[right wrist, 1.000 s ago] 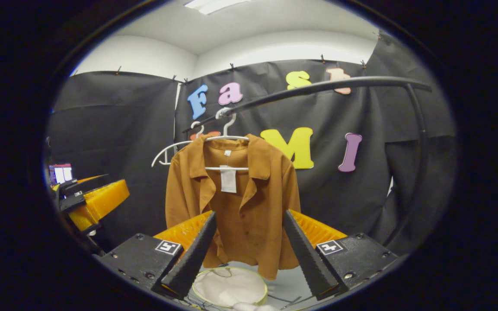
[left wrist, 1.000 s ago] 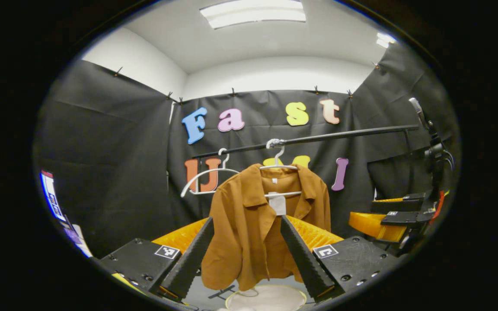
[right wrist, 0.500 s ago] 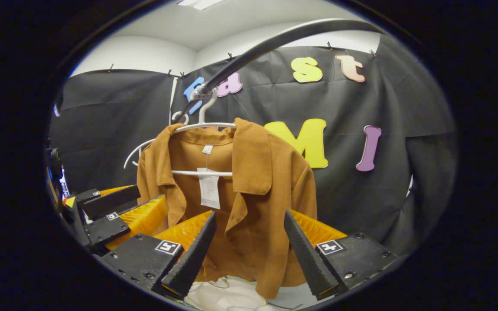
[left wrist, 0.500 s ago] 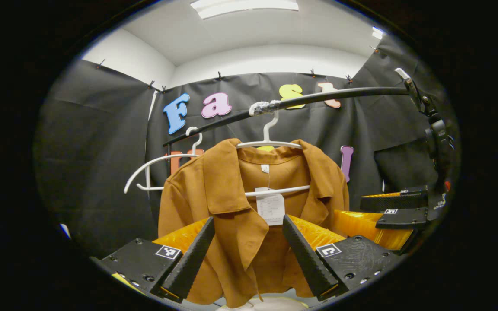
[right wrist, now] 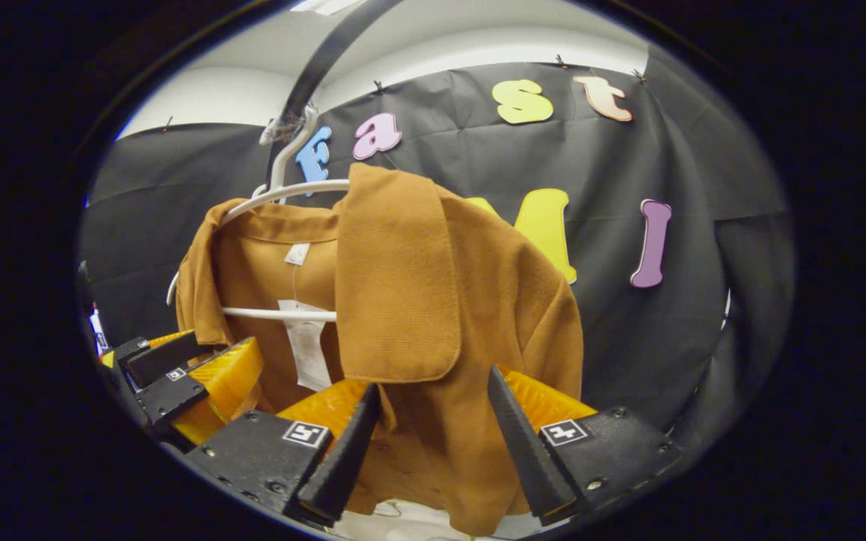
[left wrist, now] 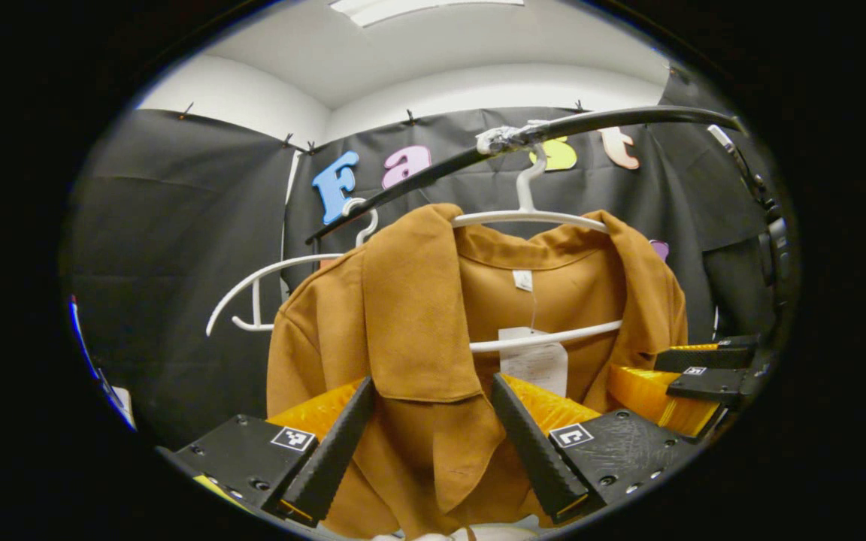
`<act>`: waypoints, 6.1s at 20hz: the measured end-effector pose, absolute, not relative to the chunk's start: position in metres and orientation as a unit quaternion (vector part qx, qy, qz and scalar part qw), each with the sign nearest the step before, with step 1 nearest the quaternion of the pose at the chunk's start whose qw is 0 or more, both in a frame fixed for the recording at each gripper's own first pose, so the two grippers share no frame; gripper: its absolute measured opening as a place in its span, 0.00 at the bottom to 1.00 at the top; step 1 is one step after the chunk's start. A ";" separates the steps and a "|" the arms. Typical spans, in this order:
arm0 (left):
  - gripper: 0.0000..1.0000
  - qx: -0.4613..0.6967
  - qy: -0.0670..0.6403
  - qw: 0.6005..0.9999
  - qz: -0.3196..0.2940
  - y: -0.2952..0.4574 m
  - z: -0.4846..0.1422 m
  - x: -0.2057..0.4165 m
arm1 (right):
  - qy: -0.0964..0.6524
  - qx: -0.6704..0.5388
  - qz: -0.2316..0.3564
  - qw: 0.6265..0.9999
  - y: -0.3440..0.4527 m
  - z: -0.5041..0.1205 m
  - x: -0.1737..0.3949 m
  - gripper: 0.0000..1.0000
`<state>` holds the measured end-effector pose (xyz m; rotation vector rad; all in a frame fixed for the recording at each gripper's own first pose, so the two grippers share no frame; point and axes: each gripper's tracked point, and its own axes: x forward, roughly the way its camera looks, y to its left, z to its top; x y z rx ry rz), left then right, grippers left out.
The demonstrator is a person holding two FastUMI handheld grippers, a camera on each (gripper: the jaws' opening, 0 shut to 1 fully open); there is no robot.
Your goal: Grasp the clothes on the hanger with both hands and then place them into the laundry hamper below.
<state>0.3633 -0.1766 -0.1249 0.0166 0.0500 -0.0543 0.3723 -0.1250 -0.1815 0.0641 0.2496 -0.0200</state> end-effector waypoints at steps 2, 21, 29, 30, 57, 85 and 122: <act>0.96 0.009 0.024 1.000 -0.016 -0.173 -0.126 0.367 | 0.133 0.038 0.000 0.990 -0.125 -0.185 0.377 0.75; 0.00 -0.056 0.079 0.991 -0.090 -0.123 -0.133 0.357 | 0.137 0.339 0.221 0.904 -0.124 -0.153 0.330 0.03; 0.05 -0.076 0.022 0.992 -0.099 -0.087 -0.065 0.353 | 0.044 0.479 0.322 0.815 -0.128 -0.070 0.304 0.03; 0.05 -0.079 0.015 0.992 -0.099 -0.081 -0.058 0.356 | 0.034 0.488 0.331 0.807 -0.130 -0.059 0.300 0.03; 0.05 -0.142 0.083 0.980 -0.116 -0.047 -0.104 0.398 | 0.030 0.469 0.106 0.876 -0.242 -0.109 0.361 0.03; 0.05 -0.097 0.147 0.978 -0.114 -0.066 -0.166 0.325 | 0.133 0.392 0.110 0.903 -0.178 -0.173 0.292 0.04; 0.00 -0.103 0.346 0.901 -0.242 -0.174 -0.379 0.197 | 0.444 0.236 0.127 0.855 -0.026 -0.413 0.185 0.03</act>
